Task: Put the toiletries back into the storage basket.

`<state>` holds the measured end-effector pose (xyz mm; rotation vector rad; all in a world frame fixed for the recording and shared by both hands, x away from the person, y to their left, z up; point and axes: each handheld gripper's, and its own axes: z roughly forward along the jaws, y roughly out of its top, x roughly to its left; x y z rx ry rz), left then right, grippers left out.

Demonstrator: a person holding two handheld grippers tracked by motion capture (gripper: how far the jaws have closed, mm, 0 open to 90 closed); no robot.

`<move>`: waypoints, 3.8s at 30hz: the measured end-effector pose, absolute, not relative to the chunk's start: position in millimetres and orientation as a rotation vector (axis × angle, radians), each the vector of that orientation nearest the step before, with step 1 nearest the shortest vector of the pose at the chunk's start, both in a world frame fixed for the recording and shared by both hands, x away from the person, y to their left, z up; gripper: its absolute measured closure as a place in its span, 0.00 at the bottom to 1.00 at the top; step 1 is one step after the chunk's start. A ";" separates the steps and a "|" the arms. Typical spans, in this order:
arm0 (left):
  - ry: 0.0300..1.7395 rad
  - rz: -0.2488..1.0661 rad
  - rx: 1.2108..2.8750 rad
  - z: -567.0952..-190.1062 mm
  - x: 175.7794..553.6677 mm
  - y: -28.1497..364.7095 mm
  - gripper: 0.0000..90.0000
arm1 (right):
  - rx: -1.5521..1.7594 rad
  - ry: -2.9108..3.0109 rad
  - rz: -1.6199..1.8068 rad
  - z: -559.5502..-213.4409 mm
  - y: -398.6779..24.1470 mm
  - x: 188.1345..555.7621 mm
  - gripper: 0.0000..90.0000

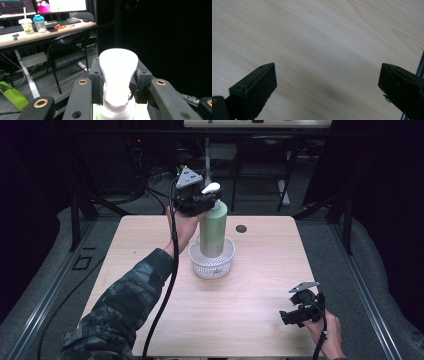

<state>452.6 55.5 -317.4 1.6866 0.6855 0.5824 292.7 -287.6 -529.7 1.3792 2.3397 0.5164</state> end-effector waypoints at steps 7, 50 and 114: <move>0.685 0.577 1.715 -325.3 455.3 50.7 0.74 | 1.377 2.342 0.516 -530.3 -288.4 292.9 0.01; 0.739 0.505 1.765 -380.4 468.9 53.9 0.74 | 1.346 2.345 0.527 -529.2 -287.0 292.0 0.02; 0.776 0.442 1.854 -401.8 455.8 60.9 0.54 | 1.320 2.359 0.537 -528.4 -283.5 291.2 0.02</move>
